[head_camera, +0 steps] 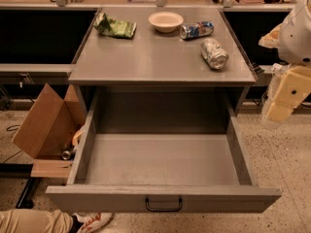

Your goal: Place 7up can into top drawer

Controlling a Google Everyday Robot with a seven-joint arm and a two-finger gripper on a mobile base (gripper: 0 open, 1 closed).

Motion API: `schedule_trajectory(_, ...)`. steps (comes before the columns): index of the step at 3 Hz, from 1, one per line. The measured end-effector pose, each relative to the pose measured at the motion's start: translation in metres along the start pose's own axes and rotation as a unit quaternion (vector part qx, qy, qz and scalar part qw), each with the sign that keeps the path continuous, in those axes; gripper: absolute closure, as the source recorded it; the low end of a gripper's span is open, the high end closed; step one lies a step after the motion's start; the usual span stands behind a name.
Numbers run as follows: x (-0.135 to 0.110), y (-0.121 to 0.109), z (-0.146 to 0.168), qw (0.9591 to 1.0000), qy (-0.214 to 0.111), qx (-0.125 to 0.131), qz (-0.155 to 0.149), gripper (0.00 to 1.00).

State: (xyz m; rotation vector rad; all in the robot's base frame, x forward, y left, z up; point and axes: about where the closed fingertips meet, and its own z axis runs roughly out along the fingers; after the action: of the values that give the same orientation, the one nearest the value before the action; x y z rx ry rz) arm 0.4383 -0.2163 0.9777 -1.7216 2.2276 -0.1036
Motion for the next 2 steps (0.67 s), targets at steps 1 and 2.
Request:
schedule_trajectory(1,0.0,0.0,0.0,1.0,0.0,0.0,0.0,0.0)
schedule_trajectory(2,0.001,-0.023,0.006,0.9998,-0.013,0.006,0.012,0.0)
